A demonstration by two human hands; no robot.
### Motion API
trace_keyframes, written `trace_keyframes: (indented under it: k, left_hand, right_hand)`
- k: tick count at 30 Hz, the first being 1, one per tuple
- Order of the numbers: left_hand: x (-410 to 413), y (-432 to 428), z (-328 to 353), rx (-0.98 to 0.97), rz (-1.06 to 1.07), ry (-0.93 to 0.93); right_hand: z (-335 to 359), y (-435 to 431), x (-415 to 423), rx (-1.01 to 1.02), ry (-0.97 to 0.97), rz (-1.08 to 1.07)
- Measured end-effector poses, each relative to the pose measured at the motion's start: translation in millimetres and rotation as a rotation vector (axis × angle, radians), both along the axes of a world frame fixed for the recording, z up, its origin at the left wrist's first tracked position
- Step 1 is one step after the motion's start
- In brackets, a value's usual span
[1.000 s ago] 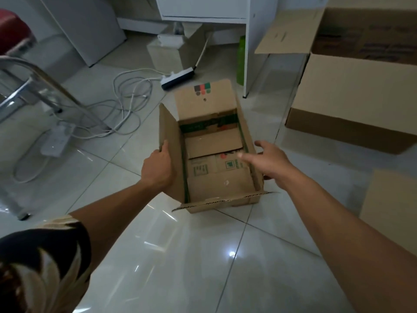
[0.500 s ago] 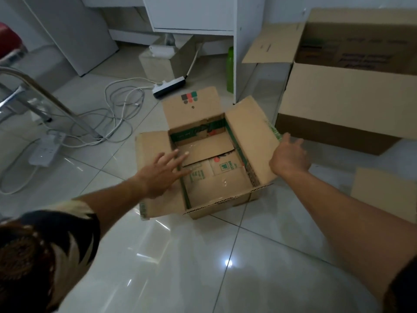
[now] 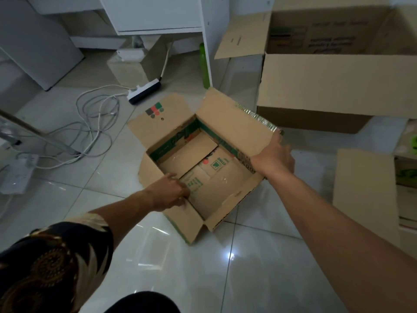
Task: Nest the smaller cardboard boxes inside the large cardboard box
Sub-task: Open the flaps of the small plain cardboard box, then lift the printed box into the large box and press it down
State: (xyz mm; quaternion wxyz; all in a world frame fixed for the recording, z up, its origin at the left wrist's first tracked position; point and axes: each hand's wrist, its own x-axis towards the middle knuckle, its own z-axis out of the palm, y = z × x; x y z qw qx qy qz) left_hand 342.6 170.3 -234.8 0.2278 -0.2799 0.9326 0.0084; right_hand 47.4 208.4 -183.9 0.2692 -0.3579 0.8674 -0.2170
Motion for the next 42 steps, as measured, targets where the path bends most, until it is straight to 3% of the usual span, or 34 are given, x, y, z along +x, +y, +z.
trace_keyframes:
  k: [4, 10, 19, 23, 28, 32, 35, 38, 42]
  left_hand:
    - [-8, 18, -14, 0.034, -0.006, 0.152]
    - [-29, 50, -34, 0.073, 0.031, 0.374]
    - [-55, 63, -18, 0.153, 0.03, 0.286]
    - [-99, 56, 37, 0.04, 0.02, 0.52]
    - [-224, 68, 110, -0.042, -0.143, 0.774]
    - [-335, 109, 118, 0.082, -0.067, 0.678]
    - [-395, 141, 101, 0.225, 0.047, 0.42]
    - [-426, 166, 76, 0.256, 0.153, 0.203]
    - [-446, 186, 45, 0.273, 0.399, 0.116]
  right_hand:
    - [-1, 7, -17, -0.086, 0.098, -0.095]
    - [-6, 12, -34, 0.064, 0.335, 0.019]
    - [-20, 28, -42, 0.313, 0.26, 0.234]
    - [-4, 38, -63, 0.19, 0.23, 0.249]
    - [43, 74, -120, -0.034, 0.283, 0.197]
    - [69, 137, -198, -0.065, 0.375, 0.024]
    - [74, 203, -266, -0.007, 0.468, -0.148]
    - [65, 266, -326, 0.122, 0.516, -0.284]
    - [36, 326, -387, 0.388, 0.517, -0.392]
